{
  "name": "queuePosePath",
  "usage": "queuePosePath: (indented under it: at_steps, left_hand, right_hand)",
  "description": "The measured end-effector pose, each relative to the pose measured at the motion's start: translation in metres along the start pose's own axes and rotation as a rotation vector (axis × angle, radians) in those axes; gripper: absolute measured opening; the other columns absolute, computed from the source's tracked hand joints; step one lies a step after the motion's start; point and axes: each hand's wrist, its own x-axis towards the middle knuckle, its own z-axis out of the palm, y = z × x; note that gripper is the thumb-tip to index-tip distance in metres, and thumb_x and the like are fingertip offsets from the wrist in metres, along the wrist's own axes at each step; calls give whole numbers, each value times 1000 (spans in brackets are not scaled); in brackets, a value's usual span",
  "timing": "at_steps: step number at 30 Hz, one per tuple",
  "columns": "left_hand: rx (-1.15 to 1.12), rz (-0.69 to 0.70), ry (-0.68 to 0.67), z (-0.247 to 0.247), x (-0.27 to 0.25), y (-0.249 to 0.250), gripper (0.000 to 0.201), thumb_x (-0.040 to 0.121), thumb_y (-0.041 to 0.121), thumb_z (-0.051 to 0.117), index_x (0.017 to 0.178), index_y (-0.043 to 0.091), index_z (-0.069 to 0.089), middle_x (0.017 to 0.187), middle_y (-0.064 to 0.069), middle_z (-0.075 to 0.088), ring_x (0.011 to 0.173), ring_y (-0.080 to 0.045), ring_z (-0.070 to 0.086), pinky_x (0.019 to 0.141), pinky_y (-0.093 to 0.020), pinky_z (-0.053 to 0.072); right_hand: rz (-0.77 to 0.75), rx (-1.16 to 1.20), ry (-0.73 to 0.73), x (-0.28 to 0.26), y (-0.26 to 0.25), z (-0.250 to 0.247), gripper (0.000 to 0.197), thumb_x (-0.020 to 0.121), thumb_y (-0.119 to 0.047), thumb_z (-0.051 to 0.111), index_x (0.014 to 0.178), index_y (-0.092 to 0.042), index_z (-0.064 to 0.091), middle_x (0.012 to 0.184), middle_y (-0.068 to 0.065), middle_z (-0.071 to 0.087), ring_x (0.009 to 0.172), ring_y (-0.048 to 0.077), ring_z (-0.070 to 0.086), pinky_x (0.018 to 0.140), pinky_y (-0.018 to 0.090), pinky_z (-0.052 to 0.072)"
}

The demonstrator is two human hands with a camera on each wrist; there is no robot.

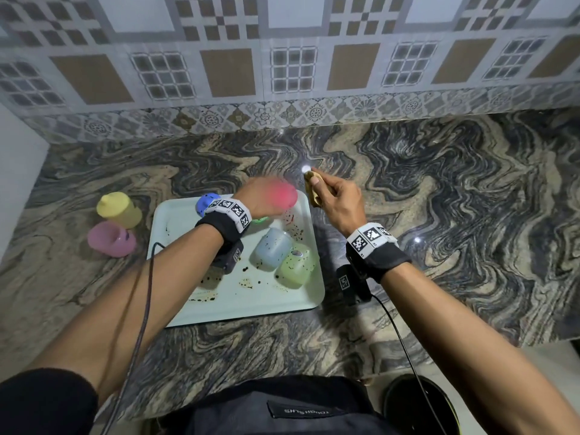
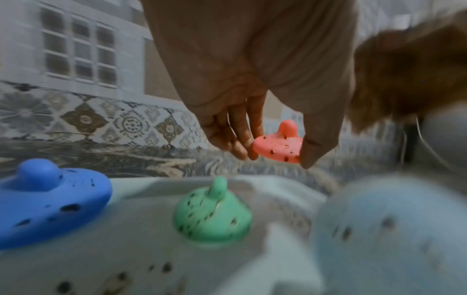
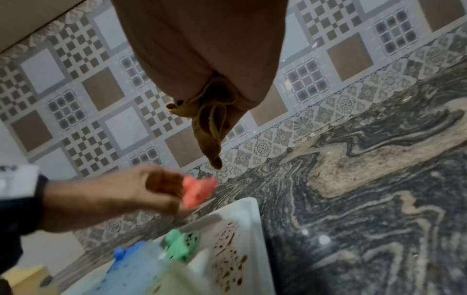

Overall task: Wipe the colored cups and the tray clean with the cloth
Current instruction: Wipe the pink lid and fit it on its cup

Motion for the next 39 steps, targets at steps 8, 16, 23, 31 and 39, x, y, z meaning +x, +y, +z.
queuePosePath:
  at_steps: [8,16,23,31,39]
  left_hand:
    - [-685,-73,227,-32,-40,14,71,66,0,84,125,16,51,116,-1,62,96,-13,67,83,-24,57]
    - [-1062,-105,246,-47,-61,11,58,77,-7,75,127,6,49,111,-22,69,101,-31,69,92,-49,54]
    - [-1522,-56,201,-60,-71,16,22,93,2,47,113,-4,52,108,-25,63,91,-28,70,82,-41,59]
    - [-1420,-137,258,-67,-72,14,16,90,-10,50,97,3,58,90,-12,68,81,-19,69,70,-29,61]
    - [-1592,-113,246,-61,-67,21,24,94,-10,44,108,0,61,89,-7,74,80,-13,71,78,-30,60]
  right_hand:
    - [-99,-40,-46,-8,-32,27,35,103,-34,55,131,-16,65,65,-7,65,50,-10,54,55,10,42]
    - [-192,-6,-115,-15,-57,42,36,102,-31,56,136,-19,62,72,-20,63,60,-12,60,62,9,47]
    - [-279,24,-184,-14,-64,45,42,101,-37,57,142,-26,55,158,0,37,137,-3,34,101,-3,30]
    - [-397,-11,-161,-13,-66,43,39,103,-26,55,140,-15,55,142,3,58,123,-4,52,96,0,39]
    - [-855,-359,-71,-5,-42,60,44,99,-19,59,138,2,54,147,22,49,142,35,39,118,48,33]
